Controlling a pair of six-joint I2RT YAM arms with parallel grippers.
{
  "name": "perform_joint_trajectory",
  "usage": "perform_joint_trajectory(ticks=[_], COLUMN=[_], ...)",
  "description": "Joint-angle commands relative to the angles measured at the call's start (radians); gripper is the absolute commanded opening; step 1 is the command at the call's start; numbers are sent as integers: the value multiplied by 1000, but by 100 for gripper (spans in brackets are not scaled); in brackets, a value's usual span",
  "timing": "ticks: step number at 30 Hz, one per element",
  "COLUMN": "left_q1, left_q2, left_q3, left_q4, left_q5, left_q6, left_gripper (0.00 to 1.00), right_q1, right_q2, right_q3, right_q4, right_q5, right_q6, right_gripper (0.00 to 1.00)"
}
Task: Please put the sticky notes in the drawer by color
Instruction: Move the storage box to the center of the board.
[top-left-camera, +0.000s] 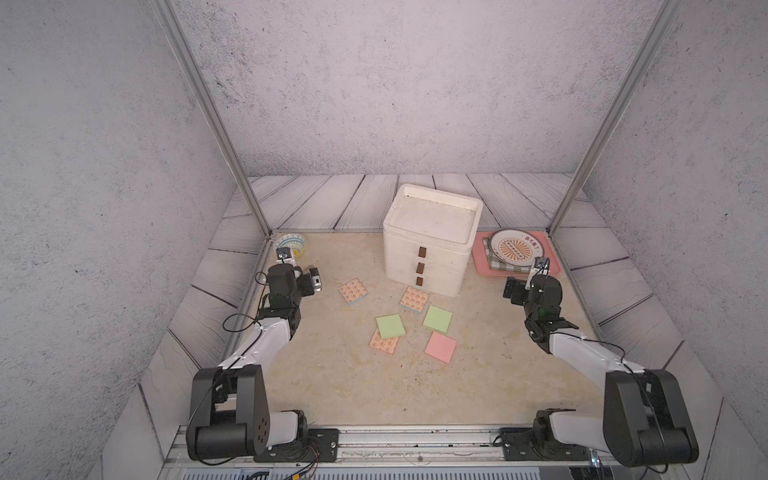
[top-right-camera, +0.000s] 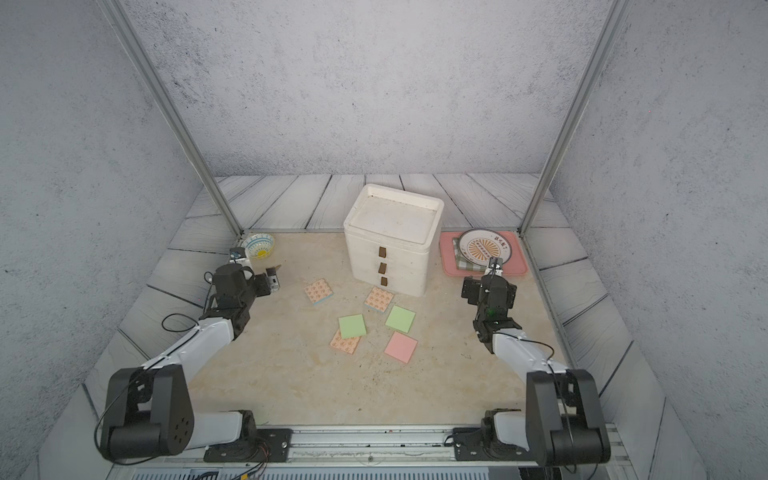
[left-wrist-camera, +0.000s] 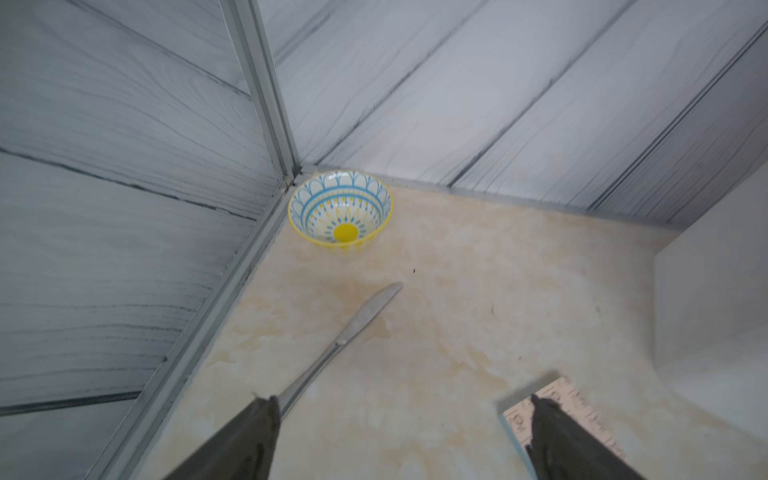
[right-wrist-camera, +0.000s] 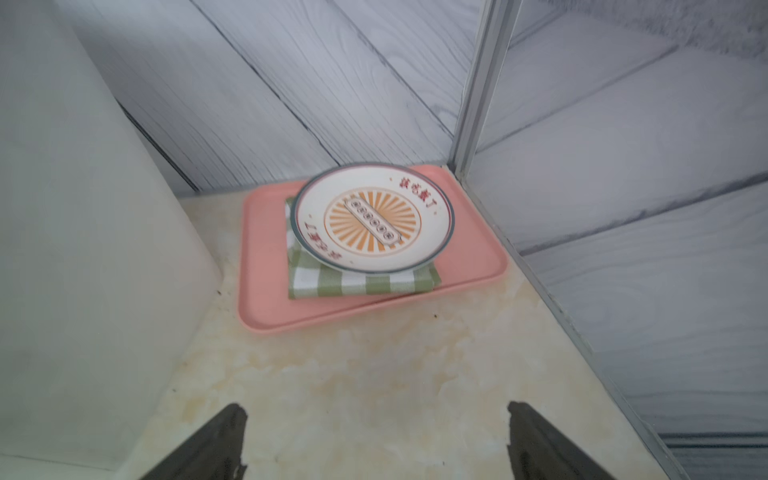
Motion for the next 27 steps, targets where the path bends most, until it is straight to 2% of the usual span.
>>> perform_joint_trajectory(ticks=[1,5,8,11,14,17,20,23,27], left_q1=[6,7,7,7,6,1,-14,-39,-79], left_q2=[-21,34,136,279,445,626,789,893,977], left_q3=[59,222,401,601,777,937,1086,1184,1262], left_q4=[-212,-330,-436,-529,-567,-568,-602,-615,-613], left_q5=[101,351,467,513,532,645,721,732,734], left_q6=[-176,-280,-315,-348,-407,-466,-505,-520,-518], left_gripper=[98,99,98,100,96,86,84,84,83], right_q1=[-3,-2,-2,-2,-4,-8,-35,-83,-108], right_q2=[-86,-111,-44,65,162,242,350,502,708], right_q3=[60,133,248,394,505,567,640,747,959], right_q4=[-268,-374,-480,-598,-651,-635,-614,-588,-632], right_q5=[-102,-234,-278,-300,-334,-349,-364,-456,-593], right_q6=[109,168,191,218,265,319,381,467,479], right_gripper=[96,93,92,89,85,82,78,75,68])
